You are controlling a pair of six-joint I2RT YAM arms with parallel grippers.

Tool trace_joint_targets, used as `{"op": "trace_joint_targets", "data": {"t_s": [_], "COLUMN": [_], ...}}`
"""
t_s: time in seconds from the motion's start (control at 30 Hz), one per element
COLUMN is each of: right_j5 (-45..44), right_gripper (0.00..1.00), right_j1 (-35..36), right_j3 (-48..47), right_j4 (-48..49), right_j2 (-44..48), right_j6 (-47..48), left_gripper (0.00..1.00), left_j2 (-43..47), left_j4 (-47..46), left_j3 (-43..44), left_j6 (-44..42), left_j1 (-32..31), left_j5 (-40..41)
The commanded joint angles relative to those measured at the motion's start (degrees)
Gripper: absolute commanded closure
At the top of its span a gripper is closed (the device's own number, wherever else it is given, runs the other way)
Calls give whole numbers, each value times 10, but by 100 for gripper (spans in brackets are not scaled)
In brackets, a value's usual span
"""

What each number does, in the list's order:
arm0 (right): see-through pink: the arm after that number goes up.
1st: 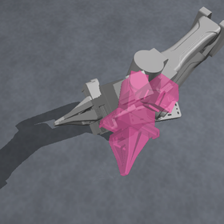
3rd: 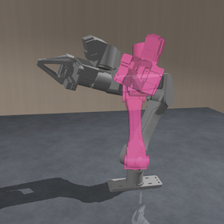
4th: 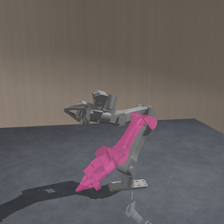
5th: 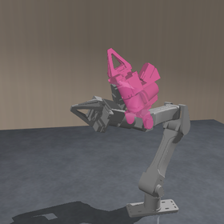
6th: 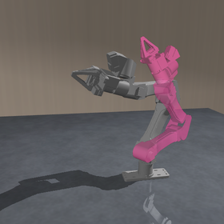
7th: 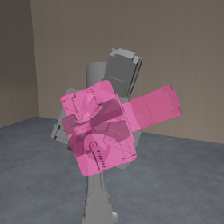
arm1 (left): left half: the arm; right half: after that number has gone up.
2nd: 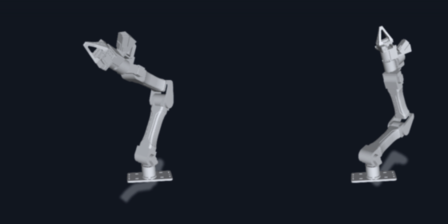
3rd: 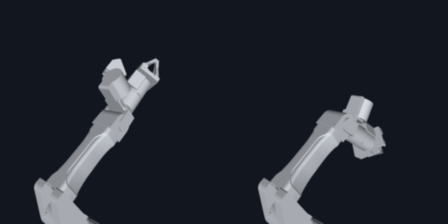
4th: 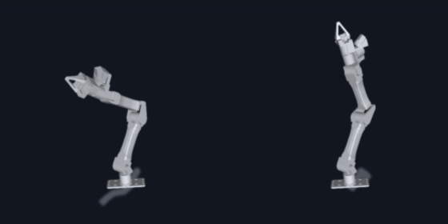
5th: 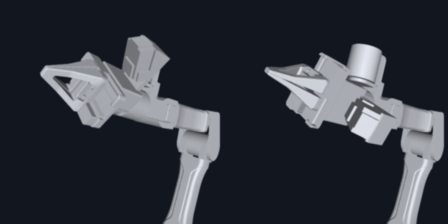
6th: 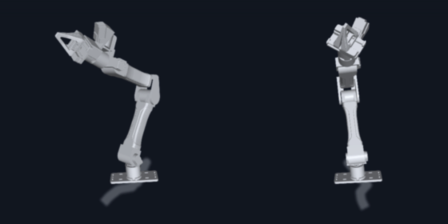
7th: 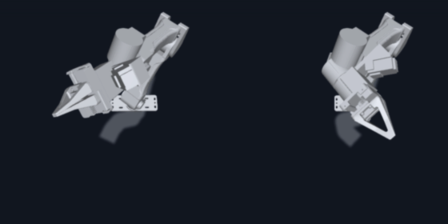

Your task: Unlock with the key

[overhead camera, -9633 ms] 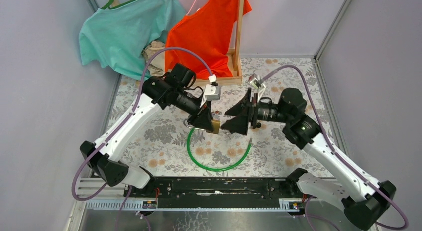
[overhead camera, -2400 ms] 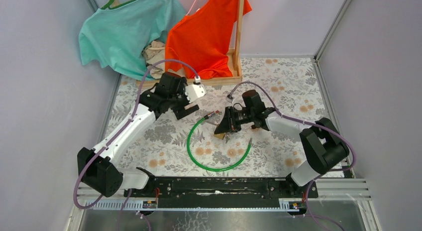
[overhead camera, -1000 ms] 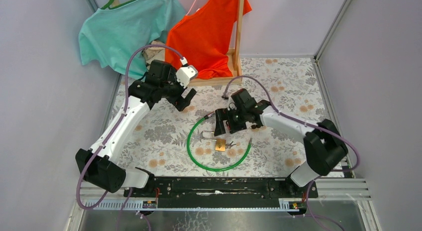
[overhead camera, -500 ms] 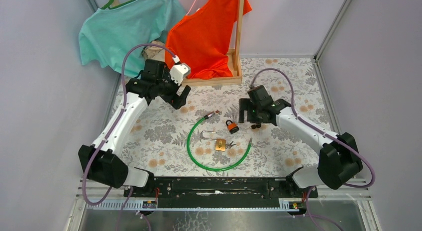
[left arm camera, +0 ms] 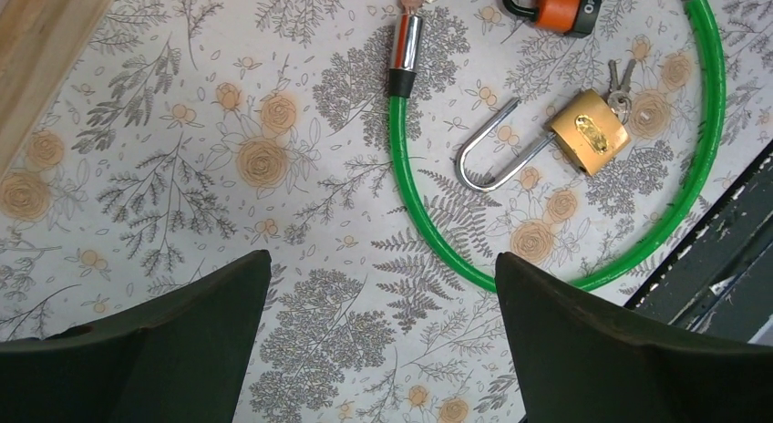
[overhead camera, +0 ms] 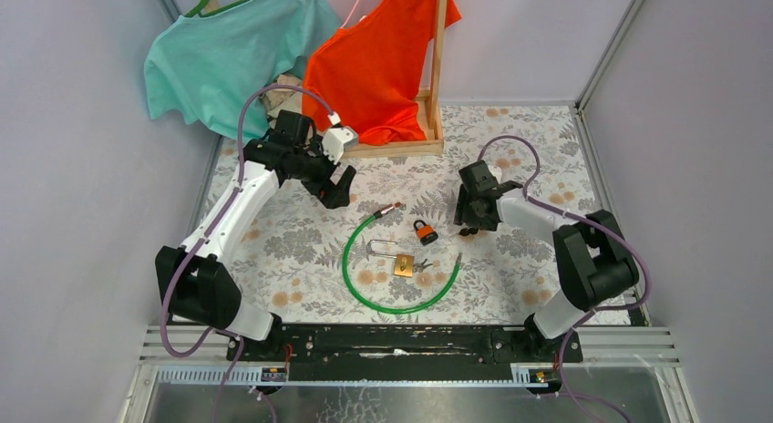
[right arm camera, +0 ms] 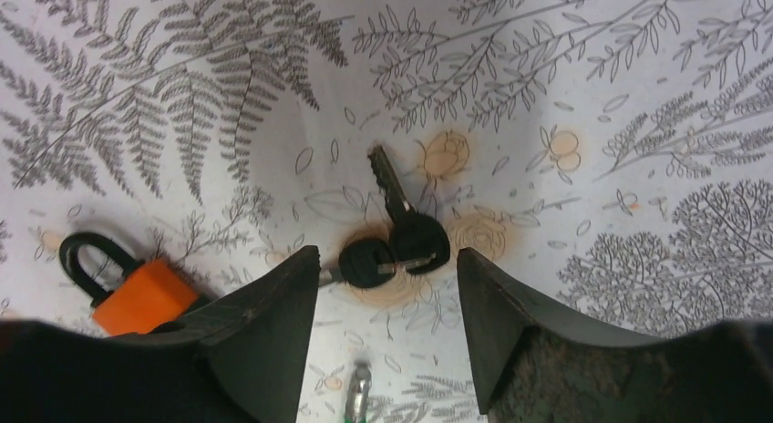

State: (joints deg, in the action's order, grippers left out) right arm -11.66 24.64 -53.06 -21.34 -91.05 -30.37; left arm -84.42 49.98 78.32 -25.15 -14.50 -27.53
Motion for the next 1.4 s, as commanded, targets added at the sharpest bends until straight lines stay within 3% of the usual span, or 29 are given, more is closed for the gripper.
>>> {"op": "trace_joint_targets", "data": {"t_s": [0.0, 0.23, 0.47, 0.6, 0.93, 1.03, 1.2, 1.37], "right_j5": [-47, -52, -34, -19, 93, 152, 261, 273], "right_gripper": [38, 45, 70, 76, 89, 93, 92, 92], "right_j1": [-1, -2, -1, -2, -1, 1, 32, 110], "right_j3": [-31, -23, -13, -14, -3, 8, 8, 25], "right_j4": [29, 31, 36, 36, 102, 142, 194, 257], "right_j2": [-27, -40, -39, -27, 62, 102, 162, 235], "right_j6": [11, 15, 17, 20, 38, 41, 71, 137], "left_gripper": [0, 0, 0, 0, 0, 0, 0, 0], "left_j2": [-6, -4, -2, 2, -4, -5, -13, -19], "left_j4": [13, 13, 18, 22, 45, 52, 76, 93], "left_j3": [-1, 1, 3, 7, 19, 20, 20, 21], "left_j6": [-15, -16, -15, -11, -2, -4, -16, -26], "left_j1": [2, 2, 2, 2, 2, 2, 1, 1], "left_j5": [-28, -26, -18, -16, -60, -96, -215, -326]}}
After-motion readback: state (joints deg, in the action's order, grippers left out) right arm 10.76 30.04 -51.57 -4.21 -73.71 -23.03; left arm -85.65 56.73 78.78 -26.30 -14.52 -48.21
